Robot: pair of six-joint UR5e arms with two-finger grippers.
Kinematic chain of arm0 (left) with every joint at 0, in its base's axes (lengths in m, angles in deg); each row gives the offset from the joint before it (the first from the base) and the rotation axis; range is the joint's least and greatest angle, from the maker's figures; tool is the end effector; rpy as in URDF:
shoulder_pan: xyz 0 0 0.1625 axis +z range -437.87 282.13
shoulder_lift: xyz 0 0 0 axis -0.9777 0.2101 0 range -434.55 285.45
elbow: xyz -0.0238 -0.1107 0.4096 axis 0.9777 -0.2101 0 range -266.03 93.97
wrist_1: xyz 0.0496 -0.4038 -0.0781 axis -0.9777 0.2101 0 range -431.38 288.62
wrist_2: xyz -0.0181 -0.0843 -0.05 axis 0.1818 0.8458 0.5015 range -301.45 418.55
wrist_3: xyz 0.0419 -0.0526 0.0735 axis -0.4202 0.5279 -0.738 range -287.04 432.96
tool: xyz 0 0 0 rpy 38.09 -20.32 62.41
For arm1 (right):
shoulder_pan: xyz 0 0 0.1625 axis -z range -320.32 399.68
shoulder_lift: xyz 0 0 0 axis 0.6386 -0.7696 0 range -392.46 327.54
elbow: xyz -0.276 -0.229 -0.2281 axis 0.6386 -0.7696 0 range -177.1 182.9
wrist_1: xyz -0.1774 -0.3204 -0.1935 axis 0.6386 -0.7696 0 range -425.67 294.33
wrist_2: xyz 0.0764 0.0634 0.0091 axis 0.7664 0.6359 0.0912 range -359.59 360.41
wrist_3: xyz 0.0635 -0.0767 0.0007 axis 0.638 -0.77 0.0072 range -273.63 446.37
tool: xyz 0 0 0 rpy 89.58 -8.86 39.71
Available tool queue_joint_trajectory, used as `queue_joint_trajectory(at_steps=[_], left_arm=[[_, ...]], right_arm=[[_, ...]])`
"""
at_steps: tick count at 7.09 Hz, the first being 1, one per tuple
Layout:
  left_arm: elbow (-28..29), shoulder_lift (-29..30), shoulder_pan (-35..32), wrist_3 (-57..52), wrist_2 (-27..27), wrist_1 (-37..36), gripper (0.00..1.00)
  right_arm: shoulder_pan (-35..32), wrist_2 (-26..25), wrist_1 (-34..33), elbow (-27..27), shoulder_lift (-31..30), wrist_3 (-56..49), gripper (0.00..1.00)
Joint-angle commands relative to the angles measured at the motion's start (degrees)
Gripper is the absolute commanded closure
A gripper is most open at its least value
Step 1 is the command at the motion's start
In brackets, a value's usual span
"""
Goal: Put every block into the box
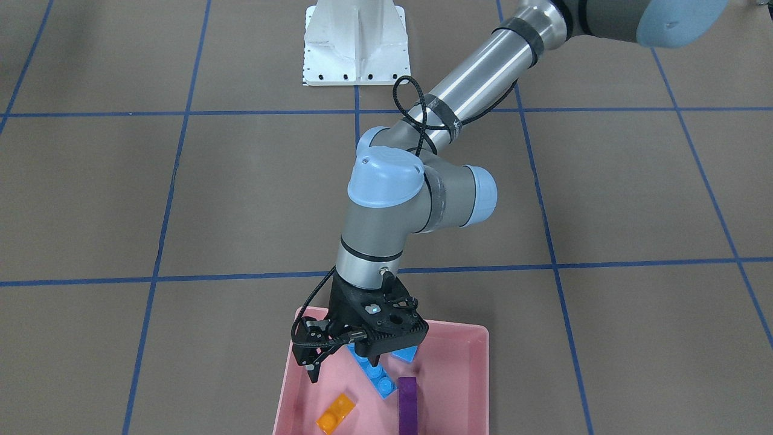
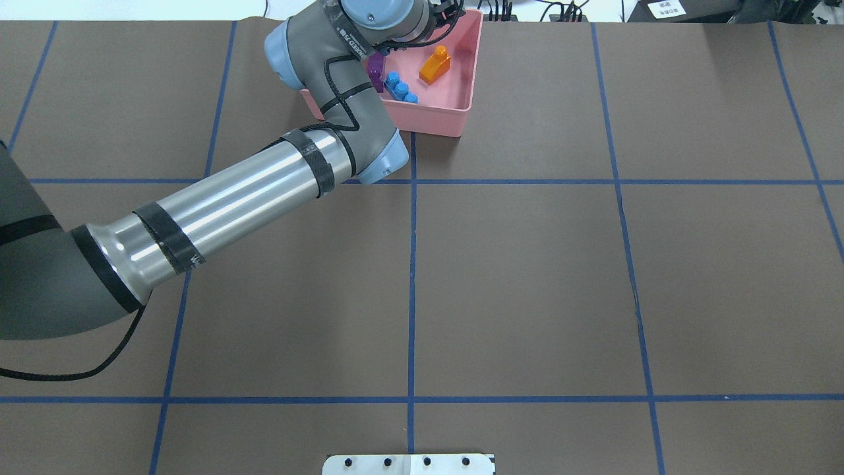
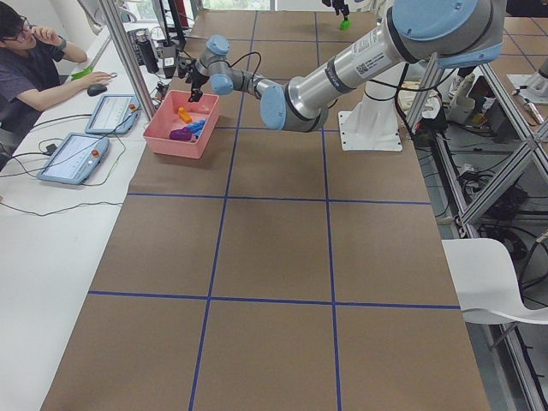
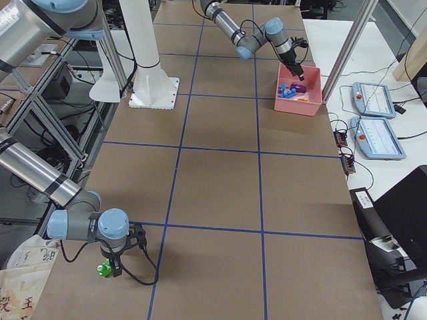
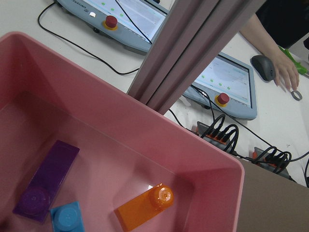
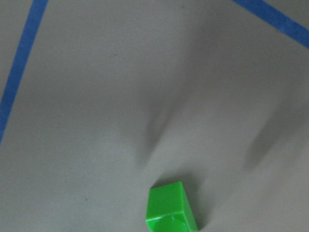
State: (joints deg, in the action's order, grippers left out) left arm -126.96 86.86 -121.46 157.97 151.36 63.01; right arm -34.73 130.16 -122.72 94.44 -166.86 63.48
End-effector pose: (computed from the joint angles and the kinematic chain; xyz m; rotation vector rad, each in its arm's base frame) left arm 0.5607 -0.7110 0.0967 0.4463 1.0960 -0.5661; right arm 0.0469 -0.0910 0.8255 -0.1233 -0.7115 -0.5827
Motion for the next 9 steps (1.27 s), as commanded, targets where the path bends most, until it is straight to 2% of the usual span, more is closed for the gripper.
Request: queue_joint_trajectory(at_steps=[1, 3, 4, 8, 9], left_arm=[[-0.4, 0.0, 0.3, -0.1, 0.0, -0.1, 0.00], [-0.5, 0.0, 0.4, -0.2, 0.0, -0.1, 0.00], [-0.5, 0.0, 0.4, -0.3, 0.0, -0.1, 0.00], [-1.7, -0.4, 0.4, -0.4, 0.0, -0.3, 0.00], [-1.7, -0.4, 0.4, -0.4, 0.0, -0.3, 0.00]], right_arm=[[0.1, 0.2, 0.1, -2.1, 1.3, 0.0, 0.00], [0.2, 1.2, 0.1, -4.9, 3.9, -0.1, 0.00], [0.2, 3.6, 0.1, -6.9, 5.4, -0.9, 0.00], [0.3, 4.0, 0.1, -8.8, 5.5, -1.9, 0.01], [0.3, 4.1, 0.1, -9.0, 5.5, -1.9, 0.05]])
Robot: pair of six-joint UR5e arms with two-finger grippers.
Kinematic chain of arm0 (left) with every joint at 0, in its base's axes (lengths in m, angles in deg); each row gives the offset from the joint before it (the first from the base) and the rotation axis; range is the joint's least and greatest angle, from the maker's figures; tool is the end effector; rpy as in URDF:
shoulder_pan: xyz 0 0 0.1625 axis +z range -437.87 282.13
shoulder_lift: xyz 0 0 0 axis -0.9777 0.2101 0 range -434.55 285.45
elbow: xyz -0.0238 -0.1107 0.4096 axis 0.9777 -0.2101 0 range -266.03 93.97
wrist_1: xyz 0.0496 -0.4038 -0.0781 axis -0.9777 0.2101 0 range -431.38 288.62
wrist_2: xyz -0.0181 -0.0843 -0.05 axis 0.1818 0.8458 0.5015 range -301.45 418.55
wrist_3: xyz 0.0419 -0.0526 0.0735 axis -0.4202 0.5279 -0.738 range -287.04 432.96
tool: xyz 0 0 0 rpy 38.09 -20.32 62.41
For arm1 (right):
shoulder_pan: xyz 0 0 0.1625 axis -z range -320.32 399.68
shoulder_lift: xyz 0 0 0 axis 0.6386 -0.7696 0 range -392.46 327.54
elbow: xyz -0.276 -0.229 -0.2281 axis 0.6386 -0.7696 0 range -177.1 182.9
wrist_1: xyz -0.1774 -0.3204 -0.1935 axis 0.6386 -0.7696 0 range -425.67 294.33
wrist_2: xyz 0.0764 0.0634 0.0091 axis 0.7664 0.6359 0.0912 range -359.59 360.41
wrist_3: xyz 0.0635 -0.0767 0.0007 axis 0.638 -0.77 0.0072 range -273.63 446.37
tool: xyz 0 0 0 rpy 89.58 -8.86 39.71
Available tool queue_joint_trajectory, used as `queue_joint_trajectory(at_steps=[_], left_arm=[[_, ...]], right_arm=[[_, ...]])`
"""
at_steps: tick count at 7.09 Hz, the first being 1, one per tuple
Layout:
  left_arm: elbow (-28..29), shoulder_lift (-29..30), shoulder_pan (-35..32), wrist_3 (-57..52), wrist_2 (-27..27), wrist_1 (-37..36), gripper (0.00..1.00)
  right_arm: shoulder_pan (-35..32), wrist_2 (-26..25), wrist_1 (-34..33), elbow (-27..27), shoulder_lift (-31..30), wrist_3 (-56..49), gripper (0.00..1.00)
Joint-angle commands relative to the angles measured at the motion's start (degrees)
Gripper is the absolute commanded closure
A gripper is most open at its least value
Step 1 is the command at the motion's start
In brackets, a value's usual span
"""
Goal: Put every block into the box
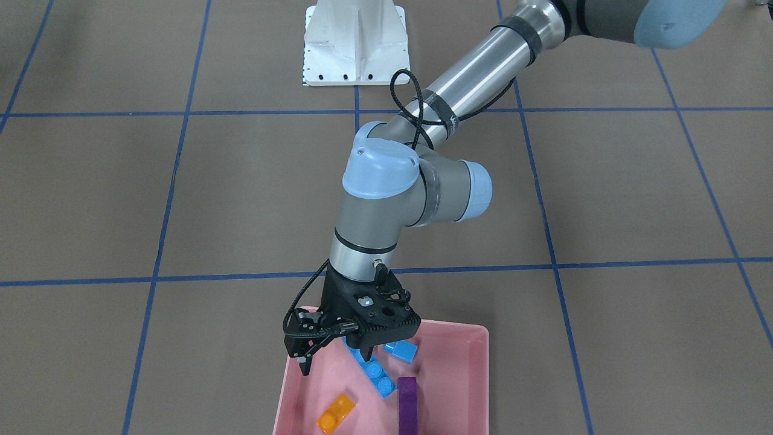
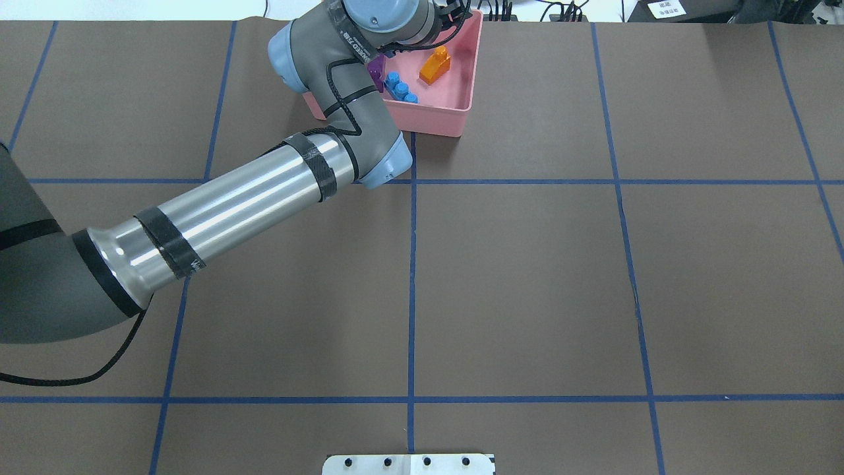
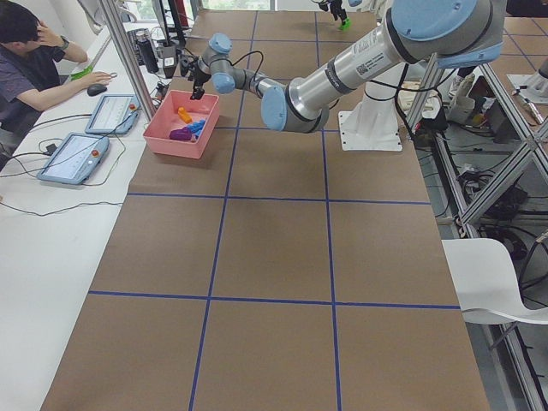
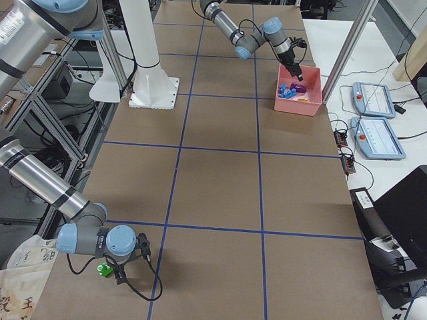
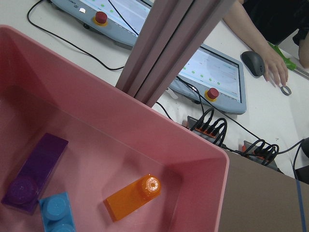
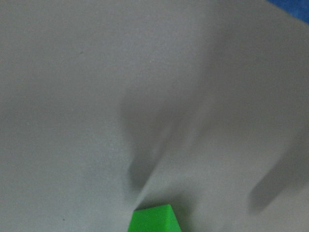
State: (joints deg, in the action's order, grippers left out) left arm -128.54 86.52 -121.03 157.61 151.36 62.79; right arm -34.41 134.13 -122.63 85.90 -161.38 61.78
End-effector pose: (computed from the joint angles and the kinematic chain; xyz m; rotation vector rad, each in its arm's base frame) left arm 0.5624 -0.7033 0.0889 0.4529 1.1119 -0.5511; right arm 0.0382 -0.1013 0.8672 -0.1579 -0.7853 -0.5836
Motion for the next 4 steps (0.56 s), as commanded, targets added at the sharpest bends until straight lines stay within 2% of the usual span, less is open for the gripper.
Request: queue_joint_trajectory(at_steps=[1, 4], left_arm=[[-0.3, -0.1, 0.1, -0.1, 0.0, 0.0, 0.00], [-0.8, -0.2, 0.2, -0.2, 0.0, 0.0, 0.00]], right_arm=[[0.0, 0.1, 0.0, -0.8, 0.1, -0.2, 0.14], [0.0, 1.0, 0.0, -1.1, 0.0, -0.3, 0.67]])
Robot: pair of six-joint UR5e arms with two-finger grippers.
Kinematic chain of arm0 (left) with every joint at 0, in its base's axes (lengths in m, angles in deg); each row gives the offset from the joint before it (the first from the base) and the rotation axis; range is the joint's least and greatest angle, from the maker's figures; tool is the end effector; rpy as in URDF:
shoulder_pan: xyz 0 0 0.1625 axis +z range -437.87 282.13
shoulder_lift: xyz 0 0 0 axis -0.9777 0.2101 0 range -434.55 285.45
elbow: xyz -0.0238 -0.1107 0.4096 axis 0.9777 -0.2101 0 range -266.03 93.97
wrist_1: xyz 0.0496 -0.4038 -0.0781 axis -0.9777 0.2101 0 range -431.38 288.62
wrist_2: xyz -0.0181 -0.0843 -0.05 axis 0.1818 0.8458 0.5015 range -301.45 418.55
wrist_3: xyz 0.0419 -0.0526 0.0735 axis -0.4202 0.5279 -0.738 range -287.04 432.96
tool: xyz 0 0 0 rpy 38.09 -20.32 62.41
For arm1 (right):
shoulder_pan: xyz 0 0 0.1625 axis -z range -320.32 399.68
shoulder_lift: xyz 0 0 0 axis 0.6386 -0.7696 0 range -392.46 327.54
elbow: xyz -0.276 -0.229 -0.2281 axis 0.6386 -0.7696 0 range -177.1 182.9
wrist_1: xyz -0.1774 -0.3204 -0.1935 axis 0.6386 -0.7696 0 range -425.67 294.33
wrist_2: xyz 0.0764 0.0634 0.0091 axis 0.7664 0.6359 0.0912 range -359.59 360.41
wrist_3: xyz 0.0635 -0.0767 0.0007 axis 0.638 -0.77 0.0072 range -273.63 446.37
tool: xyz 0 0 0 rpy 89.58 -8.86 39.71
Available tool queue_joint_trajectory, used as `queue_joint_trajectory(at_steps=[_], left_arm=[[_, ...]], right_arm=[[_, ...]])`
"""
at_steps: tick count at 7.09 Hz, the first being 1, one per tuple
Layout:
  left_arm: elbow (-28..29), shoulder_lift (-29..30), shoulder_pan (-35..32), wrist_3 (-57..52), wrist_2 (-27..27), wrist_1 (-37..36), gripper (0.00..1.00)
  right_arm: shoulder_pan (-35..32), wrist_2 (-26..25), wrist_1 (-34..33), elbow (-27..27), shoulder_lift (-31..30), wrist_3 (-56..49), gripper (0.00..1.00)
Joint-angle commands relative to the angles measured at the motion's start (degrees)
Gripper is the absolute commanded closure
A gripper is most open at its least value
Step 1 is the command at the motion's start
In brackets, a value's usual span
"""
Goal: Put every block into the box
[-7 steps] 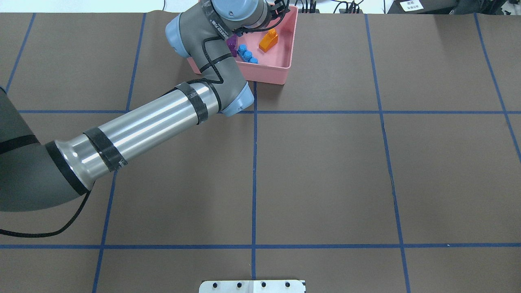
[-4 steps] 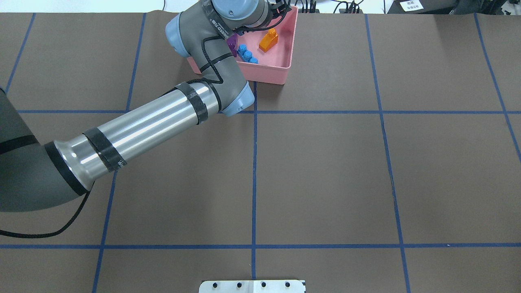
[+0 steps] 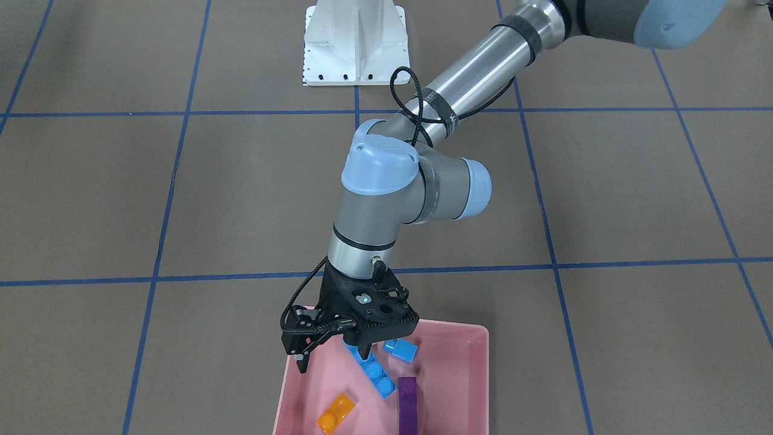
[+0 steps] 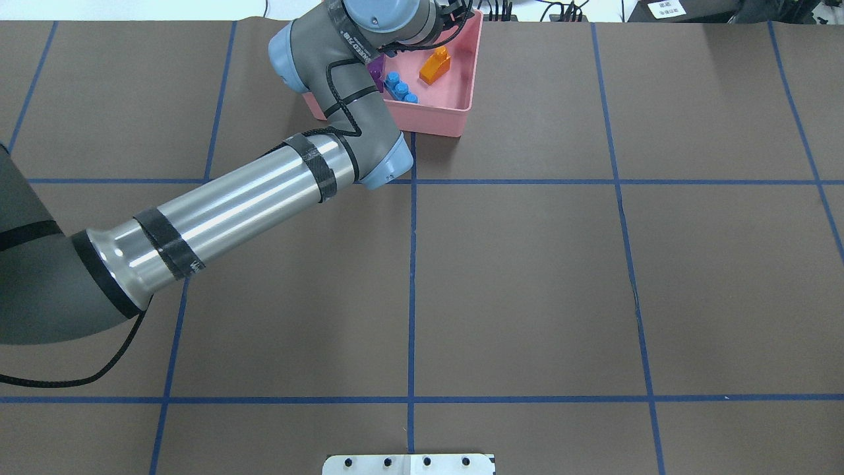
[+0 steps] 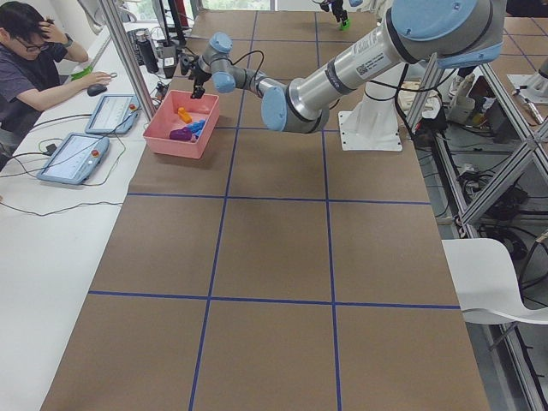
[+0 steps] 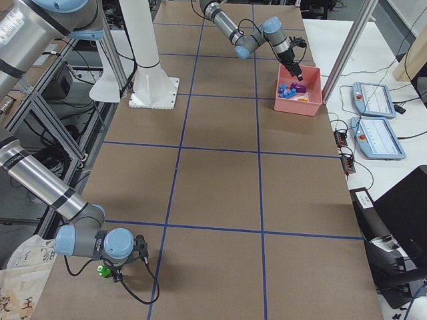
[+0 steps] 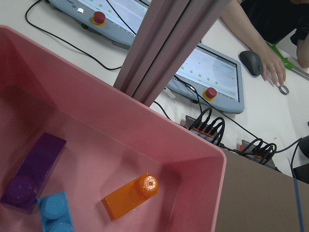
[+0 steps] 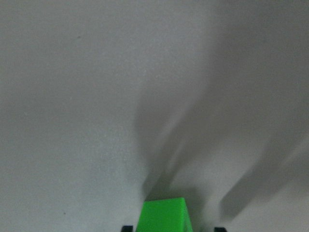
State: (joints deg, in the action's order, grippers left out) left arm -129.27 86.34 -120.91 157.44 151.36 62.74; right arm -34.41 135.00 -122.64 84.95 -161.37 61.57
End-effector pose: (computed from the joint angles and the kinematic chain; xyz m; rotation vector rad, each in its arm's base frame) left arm 0.5620 -0.7005 0.0856 0.4569 1.1194 -0.5452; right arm 0.0387 -0.0953 0.8720 -0.1708 -0.8012 -0.5772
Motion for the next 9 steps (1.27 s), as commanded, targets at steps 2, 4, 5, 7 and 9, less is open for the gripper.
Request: queue_joint_trajectory(at_steps=[2, 4, 5, 7, 9], left_arm=[[-0.9, 0.0, 0.6, -0.2, 0.0, -0.1, 0.00], [-2.2, 0.0, 0.9, 0.0, 0.2, -0.3, 0.00], [-3.2, -0.7, 0.9, 0.1, 0.3, -0.4, 0.00], [-3.5, -0.9, 1.2, 0.2, 0.3, -0.4, 0.00], [-4.4, -2.1, 1.1, 0.2, 0.4, -0.2, 0.00]], right_arm=[[-0.1, 0.1, 0.1, -0.1, 0.0, -0.8, 1.00], [-0.3, 1.1, 2.5, 2.0, -0.9, -0.9, 1.00], [-0.4, 1.2, 2.0, 6.5, -2.1, -0.8, 1.00], [-0.2, 1.0, 1.0, 8.9, -2.1, -0.8, 1.00], [-2.8, -2.9, -10.8, 16.4, 2.2, -0.9, 1.00]])
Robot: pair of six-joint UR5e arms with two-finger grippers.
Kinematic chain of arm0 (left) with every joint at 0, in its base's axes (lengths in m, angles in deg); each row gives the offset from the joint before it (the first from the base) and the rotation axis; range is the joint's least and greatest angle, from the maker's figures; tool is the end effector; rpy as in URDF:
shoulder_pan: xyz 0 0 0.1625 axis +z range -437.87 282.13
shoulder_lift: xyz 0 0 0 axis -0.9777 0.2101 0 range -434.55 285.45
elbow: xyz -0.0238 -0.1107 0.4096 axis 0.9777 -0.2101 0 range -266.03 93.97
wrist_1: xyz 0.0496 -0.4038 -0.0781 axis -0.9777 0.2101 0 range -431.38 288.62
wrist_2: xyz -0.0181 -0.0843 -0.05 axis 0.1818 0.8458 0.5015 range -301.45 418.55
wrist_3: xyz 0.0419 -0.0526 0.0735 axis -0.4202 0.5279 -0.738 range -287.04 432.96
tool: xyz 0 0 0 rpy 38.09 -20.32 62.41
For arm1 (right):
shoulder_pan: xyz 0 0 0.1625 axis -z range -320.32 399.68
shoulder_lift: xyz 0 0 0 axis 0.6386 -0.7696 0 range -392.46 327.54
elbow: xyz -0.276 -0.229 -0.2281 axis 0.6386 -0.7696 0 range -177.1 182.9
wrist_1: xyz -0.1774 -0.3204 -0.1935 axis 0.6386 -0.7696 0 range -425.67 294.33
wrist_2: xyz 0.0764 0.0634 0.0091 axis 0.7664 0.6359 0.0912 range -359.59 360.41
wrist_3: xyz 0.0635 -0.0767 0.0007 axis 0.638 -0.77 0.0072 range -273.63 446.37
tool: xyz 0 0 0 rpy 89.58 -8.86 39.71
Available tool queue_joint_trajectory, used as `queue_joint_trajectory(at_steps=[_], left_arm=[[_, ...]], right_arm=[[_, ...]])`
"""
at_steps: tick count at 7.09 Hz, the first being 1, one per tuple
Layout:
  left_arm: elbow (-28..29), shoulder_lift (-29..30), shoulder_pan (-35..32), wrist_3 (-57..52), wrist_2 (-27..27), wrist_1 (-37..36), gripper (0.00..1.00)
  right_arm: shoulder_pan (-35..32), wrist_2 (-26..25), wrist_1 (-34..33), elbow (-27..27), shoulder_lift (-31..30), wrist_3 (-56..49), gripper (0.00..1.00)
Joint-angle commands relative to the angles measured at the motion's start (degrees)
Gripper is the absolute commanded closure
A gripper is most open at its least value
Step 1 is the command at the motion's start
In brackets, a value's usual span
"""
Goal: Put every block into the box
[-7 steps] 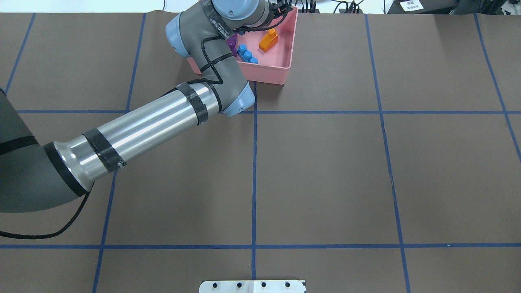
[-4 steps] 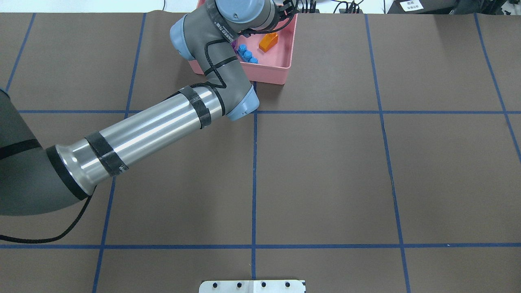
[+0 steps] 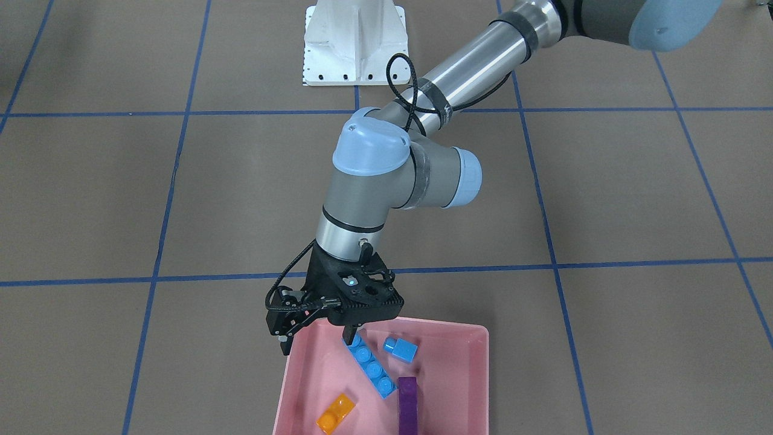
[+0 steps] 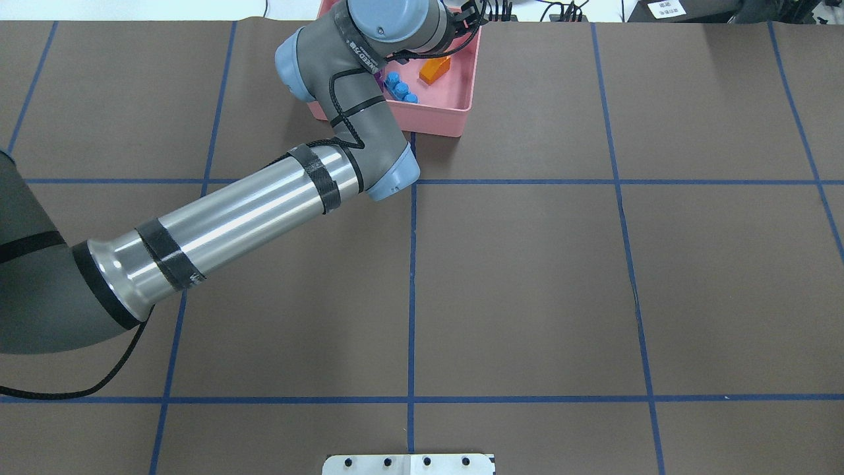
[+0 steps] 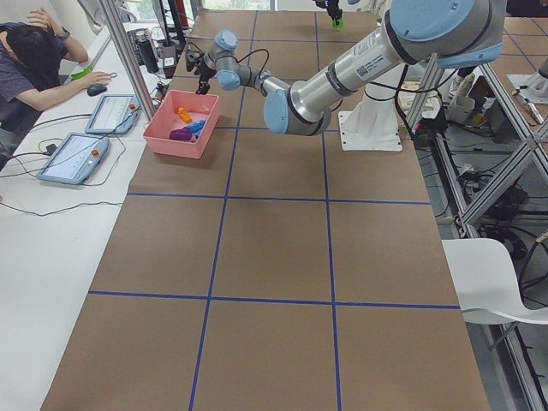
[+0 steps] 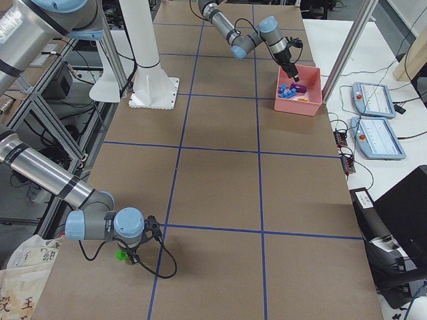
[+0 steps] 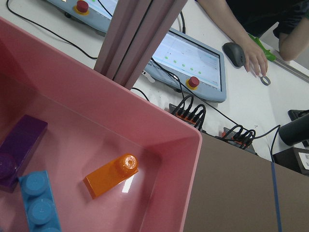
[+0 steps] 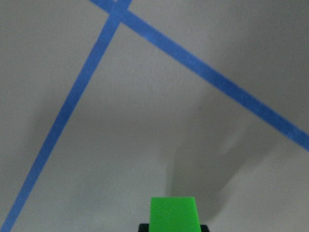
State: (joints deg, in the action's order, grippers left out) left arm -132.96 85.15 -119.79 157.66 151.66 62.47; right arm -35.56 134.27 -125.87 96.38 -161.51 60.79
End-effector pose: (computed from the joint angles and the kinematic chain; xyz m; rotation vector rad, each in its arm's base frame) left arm 0.5666 -0.6806 0.0735 0.4553 1.1612 -0.5220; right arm 0.0257 -0.1548 0.8021 -0.0236 -0.7840 -0.6298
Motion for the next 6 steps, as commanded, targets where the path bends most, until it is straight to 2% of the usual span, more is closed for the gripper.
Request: queue_joint_trajectory(at_steps=[1, 2, 3, 4, 5, 6], left_arm=[[-3.0, -2.4, -0.2, -0.1, 0.3, 0.0, 0.00], [-3.5, -3.2, -0.1, 0.0, 0.3, 0.0, 0.00], [-3.8, -3.4, -0.2, 0.1, 0.3, -0.1, 0.00], [-4.5, -3.7, -0.2, 0.1, 0.4, -0.1, 0.00], [-7.3, -6.2, -0.2, 0.2, 0.5, -0.2, 0.00], [-10.3, -8.8, -0.3, 0.2, 1.3, -0.2, 0.00]], right_arm=[[-4.3, -7.4, -18.8, 11.7, 5.9, -1.1, 1.00], [-10.0, -9.9, -33.9, 13.8, 13.5, -9.2, 1.00], [-14.4, -15.1, -49.2, 13.7, 26.0, -15.9, 1.00], [-14.7, -19.9, -60.0, 13.1, 37.4, -17.1, 1.00], [-14.4, -19.8, -65.6, 9.7, 47.7, -16.2, 1.00], [-13.1, -18.7, -66.8, 5.4, 55.5, -14.2, 1.00]])
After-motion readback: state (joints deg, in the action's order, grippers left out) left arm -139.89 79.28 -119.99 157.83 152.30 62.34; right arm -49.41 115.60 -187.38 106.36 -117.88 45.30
